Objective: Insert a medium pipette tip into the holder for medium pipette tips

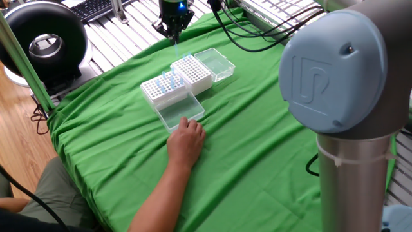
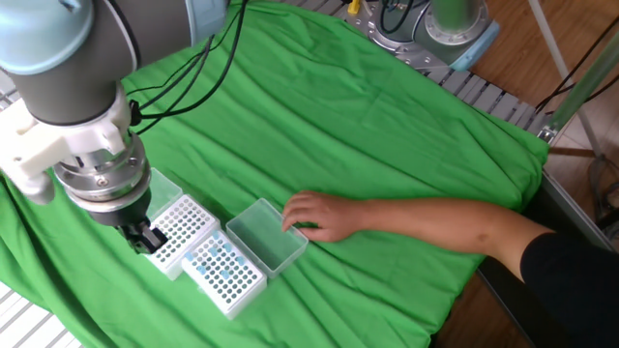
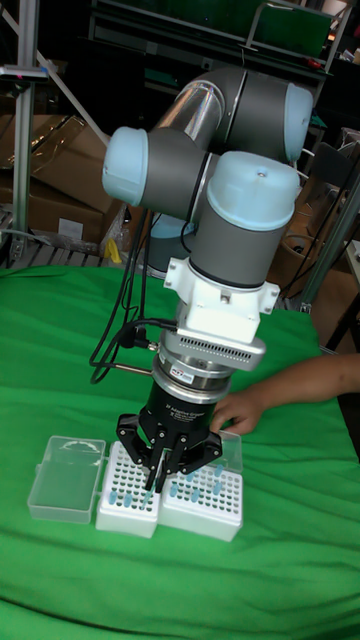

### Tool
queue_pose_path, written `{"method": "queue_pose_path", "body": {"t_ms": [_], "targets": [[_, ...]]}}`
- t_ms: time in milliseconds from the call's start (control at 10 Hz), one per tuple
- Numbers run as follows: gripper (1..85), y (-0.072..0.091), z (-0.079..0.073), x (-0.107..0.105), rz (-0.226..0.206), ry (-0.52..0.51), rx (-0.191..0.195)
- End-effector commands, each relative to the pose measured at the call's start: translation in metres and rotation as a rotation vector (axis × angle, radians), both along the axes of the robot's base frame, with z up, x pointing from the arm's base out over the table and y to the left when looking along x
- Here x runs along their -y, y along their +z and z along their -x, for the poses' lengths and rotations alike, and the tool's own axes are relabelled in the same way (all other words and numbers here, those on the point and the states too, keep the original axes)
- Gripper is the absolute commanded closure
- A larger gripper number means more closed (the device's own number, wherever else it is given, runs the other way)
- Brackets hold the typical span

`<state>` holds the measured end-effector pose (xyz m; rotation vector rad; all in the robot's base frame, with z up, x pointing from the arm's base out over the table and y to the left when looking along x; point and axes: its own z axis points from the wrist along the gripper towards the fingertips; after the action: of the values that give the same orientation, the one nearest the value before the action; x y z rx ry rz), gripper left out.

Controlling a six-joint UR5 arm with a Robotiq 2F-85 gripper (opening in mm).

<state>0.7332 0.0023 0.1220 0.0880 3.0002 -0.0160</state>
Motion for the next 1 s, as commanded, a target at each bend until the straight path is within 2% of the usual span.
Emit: {"method": "queue_pose_path", "body": {"t_ms": [0, 400, 700, 900], "targets": [[84.7, -0.005, 0.004, -0.004, -0.016, -0.01, 0.008], [84.7, -0.006, 0.012, -0.002, -0.014, -0.006, 0.002], [84.7, 0.001, 0.018, 0.0, -0.011, 0.0, -0.014], [84.7, 0.003, 0.017, -0.001, -0.017, 0.003, -0.011]]}}
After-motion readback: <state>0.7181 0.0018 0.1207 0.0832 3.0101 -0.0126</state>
